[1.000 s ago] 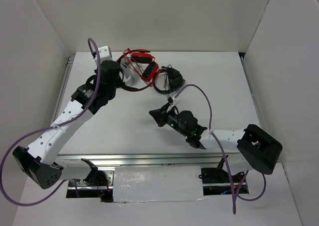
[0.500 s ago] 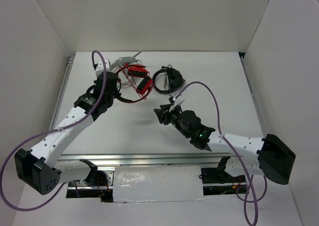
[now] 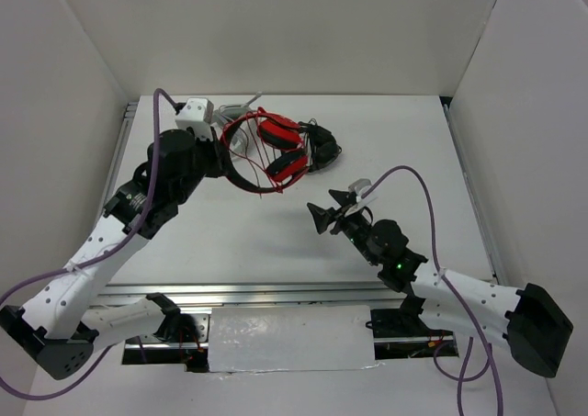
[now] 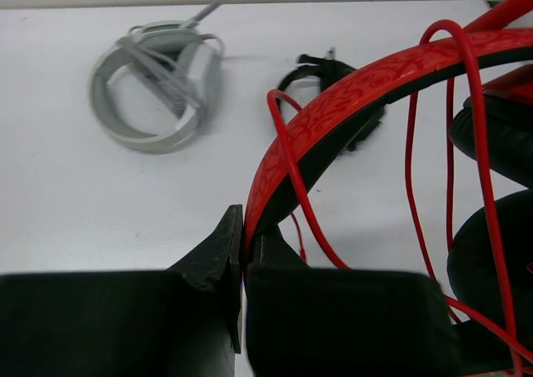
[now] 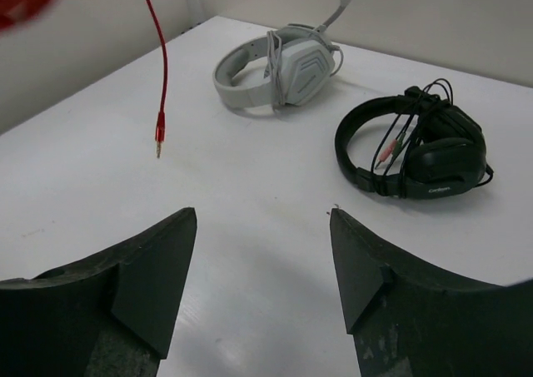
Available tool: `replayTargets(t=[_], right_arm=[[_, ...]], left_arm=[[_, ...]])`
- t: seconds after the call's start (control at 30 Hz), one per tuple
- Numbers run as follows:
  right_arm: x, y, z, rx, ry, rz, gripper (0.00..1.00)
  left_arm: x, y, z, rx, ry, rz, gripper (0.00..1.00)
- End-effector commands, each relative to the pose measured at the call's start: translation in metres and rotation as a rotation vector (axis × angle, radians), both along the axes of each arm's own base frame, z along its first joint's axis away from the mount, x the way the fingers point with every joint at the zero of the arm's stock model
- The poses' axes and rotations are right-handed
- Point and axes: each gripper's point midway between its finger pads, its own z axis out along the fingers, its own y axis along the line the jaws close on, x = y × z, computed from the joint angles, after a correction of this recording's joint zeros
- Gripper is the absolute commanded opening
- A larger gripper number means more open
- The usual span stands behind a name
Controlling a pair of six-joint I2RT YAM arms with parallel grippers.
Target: Wrap the headphones
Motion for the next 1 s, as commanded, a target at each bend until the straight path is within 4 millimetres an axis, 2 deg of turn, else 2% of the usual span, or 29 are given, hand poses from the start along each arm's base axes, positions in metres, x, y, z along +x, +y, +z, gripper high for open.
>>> replayTargets(t=[0.0,0.03,0.07,0.13,0.2,0.27,0.33,0.37,0.47,0.6,0.7,0.8,0.83,0.87,0.9,0.93,0.97], right_arm=[[-0.010,0.002,0.017,0.006,-0.154,0.108,0.74],[-0.011,0.004,0.009,-0.015,-0.159,0.147,0.76],[-0.011,0.006,0.012,-0.002,-0.176,0.160,0.77],[-0.006,0.008,0.017,-0.002,-0.183,0.174,0.80],[-0.007,0.021,0.018,-0.011,-0.190,0.245,0.87],[-0.004,0.027,0.029,0.022,-0.210,0.278,1.00],[0.002,0.031,0.041,0.075,-0.237,0.294,1.00],[-0.001,0.036,0.052,0.093,-0.277,0.332,1.00],[0.010,0.050,0.063,0.108,-0.307,0.373,1.00],[0.023,0.068,0.066,0.120,-0.317,0.440,1.00],[0.020,0.077,0.073,0.143,-0.338,0.503,1.00],[0.019,0.091,0.067,0.136,-0.300,0.575,0.99],[0.020,0.095,0.060,0.126,-0.282,0.594,0.89],[0.022,0.097,0.059,0.122,-0.278,0.599,0.73],[0.026,0.097,0.060,0.132,-0.269,0.585,0.23],[0.035,0.093,0.061,0.144,-0.260,0.538,0.00],[0.041,0.092,0.062,0.143,-0.262,0.522,0.00]], left_arm=[[-0.025,-0.028,0.074,-0.123,-0.165,-0.201,0.00],[-0.031,-0.032,0.080,-0.133,-0.173,-0.237,0.00],[-0.036,-0.035,0.089,-0.136,-0.190,-0.265,0.00],[-0.046,-0.043,0.095,-0.139,-0.202,-0.317,0.00],[-0.057,-0.052,0.102,-0.133,-0.218,-0.377,0.00],[-0.061,-0.055,0.107,-0.126,-0.231,-0.396,0.00],[-0.064,-0.059,0.109,-0.119,-0.229,-0.407,0.00],[-0.065,-0.061,0.108,-0.114,-0.226,-0.410,0.00],[-0.069,-0.068,0.110,-0.107,-0.224,-0.430,0.00],[-0.075,-0.075,0.111,-0.099,-0.227,-0.444,0.00],[-0.078,-0.080,0.111,-0.094,-0.226,-0.455,0.00],[-0.080,-0.085,0.109,-0.082,-0.220,-0.457,0.00],[-0.080,-0.085,0.109,-0.077,-0.222,-0.455,0.00],[-0.081,-0.086,0.110,-0.078,-0.222,-0.453,0.00],[-0.082,-0.086,0.109,-0.071,-0.224,-0.453,0.00],[-0.082,-0.083,0.109,-0.071,-0.227,-0.444,0.00],[-0.083,-0.083,0.108,-0.072,-0.226,-0.443,0.00]])
